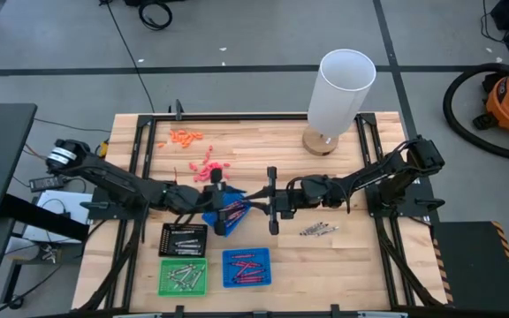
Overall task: Sort crayons
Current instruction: Put the black crayon into the black bin
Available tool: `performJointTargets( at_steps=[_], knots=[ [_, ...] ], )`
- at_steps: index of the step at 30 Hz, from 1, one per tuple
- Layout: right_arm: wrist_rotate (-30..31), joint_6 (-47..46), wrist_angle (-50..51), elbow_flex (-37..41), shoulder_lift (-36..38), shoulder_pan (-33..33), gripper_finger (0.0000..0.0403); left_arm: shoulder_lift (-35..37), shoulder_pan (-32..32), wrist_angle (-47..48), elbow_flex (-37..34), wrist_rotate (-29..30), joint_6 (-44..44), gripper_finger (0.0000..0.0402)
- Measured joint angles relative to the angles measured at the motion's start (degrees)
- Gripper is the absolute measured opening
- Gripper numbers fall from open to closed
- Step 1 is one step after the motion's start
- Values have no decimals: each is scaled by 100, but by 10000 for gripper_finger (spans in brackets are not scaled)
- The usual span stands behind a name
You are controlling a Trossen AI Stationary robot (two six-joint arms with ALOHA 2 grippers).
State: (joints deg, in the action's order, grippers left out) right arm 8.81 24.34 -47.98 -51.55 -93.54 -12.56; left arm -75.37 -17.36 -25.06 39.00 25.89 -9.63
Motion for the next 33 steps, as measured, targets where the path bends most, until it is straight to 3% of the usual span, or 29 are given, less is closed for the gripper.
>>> performJointTargets(
  at_steps=[10,26,33],
  knots=[
    [-9,-20,27,2,0,0,39,-152,34,-776,0,-9,-177,189],
    [7,-274,265,4,-2,76,50,-152,10,-747,0,-26,-4,34],
    [7,-381,418,4,-4,81,92,-152,8,-775,0,-24,40,36]
  ],
)
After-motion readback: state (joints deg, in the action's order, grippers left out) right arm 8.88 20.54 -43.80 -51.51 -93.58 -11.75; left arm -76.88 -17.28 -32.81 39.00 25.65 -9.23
